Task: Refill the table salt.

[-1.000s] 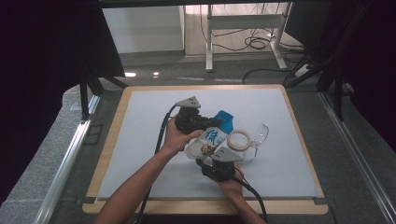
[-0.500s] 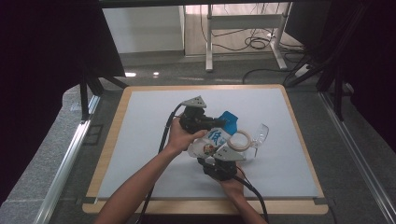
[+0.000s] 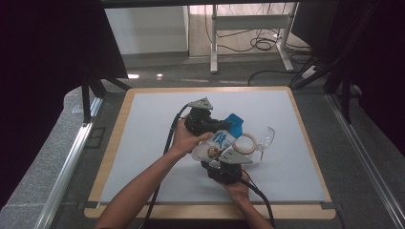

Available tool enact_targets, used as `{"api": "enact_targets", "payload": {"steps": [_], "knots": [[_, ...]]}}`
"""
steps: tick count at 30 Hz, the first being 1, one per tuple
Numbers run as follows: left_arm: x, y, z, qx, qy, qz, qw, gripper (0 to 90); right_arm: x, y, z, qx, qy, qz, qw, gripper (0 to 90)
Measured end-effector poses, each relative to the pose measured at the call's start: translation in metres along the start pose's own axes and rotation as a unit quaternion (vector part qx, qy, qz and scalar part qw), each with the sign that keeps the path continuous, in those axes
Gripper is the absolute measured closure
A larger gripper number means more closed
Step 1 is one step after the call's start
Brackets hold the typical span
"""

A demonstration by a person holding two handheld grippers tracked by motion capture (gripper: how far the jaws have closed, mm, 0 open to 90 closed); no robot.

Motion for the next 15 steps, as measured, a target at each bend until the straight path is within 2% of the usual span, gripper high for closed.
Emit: {"api": "enact_targets", "payload": {"steps": [15], "knots": [[-0.002,0.0041,0.0048,0.011,0.006,0.007,0.9999,90.0,0.0002,0.0036,-0.0037,-0.009,0.003,0.008,0.9999,53.1]]}}
Point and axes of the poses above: each handheld gripper's, and its own axes: z roughly forward along the jaws, y roughly out of its top, x roughly to its left, the point moved 10 cm from there along z, roughly forward along the jaws, and after that the axes turned 9 degrees about -z, right-handed, at the moved point
